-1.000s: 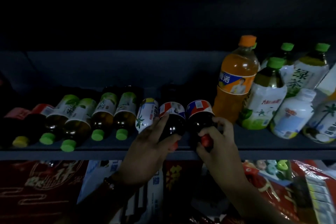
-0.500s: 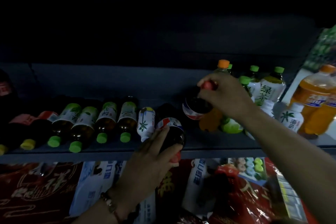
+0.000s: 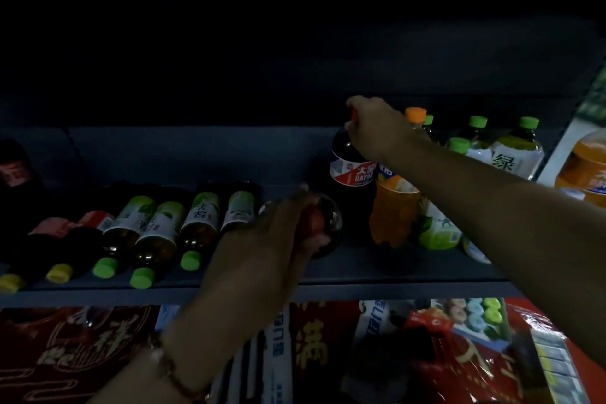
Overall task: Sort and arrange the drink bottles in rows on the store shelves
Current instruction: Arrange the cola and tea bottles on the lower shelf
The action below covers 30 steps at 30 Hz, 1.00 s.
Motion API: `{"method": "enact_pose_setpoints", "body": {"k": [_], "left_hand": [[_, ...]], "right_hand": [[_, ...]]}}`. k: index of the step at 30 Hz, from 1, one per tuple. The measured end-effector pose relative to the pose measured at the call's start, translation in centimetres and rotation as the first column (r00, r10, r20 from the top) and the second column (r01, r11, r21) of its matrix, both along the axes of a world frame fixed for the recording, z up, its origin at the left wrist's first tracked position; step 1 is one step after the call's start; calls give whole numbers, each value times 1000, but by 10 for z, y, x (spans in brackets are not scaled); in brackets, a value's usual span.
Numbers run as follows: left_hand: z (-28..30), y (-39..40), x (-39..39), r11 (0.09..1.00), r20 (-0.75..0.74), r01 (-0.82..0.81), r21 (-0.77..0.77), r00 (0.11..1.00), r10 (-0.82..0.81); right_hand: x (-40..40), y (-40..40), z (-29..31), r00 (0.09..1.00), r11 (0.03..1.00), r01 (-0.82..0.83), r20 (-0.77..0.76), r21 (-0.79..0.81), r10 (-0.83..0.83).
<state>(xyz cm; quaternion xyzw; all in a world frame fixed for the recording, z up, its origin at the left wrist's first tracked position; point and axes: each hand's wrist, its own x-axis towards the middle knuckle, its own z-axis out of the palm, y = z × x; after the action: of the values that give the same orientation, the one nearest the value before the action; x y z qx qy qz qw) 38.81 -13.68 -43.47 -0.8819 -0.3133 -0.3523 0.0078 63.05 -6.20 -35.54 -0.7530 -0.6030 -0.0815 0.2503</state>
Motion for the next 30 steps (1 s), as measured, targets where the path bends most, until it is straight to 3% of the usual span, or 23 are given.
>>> {"method": "enact_pose_setpoints", "body": {"k": [2,4,7,10,13,16,24,28,30], "left_hand": [[23,10,8,989,-43,-114,-97,993,110],[36,29,19,987,-26,-139,-86,990,138],[46,58,39,989,101,-103,-101,988,114],[44,89,56,990,-8,-112,-86,994,112],[47,102,68,979,81,-52,-195,994,69],[47,109,84,985,57,-95,-141,993,104],[33,128,115,966,166,-53,-254,981,97],[29,125,102,960,182,28,-280,983,24],[28,116,89,956,170,66,-286,985,-17]], "right_hand": [[5,7,1,1000,1000,24,13,-12,-24],[9,13,3,999,998,40,27,-40,-39],[11,18,6,998,995,57,16,-83,-56],[11,21,5,998,994,36,-41,-99,-40],[10,18,0,993,996,10,-116,-84,-20],[10,15,-1,988,996,19,-150,-90,-32],[12,22,10,962,982,5,-267,-190,-57],[8,9,5,940,991,-61,-342,-123,15],[5,-4,-5,951,996,-72,-305,-57,52]]}}
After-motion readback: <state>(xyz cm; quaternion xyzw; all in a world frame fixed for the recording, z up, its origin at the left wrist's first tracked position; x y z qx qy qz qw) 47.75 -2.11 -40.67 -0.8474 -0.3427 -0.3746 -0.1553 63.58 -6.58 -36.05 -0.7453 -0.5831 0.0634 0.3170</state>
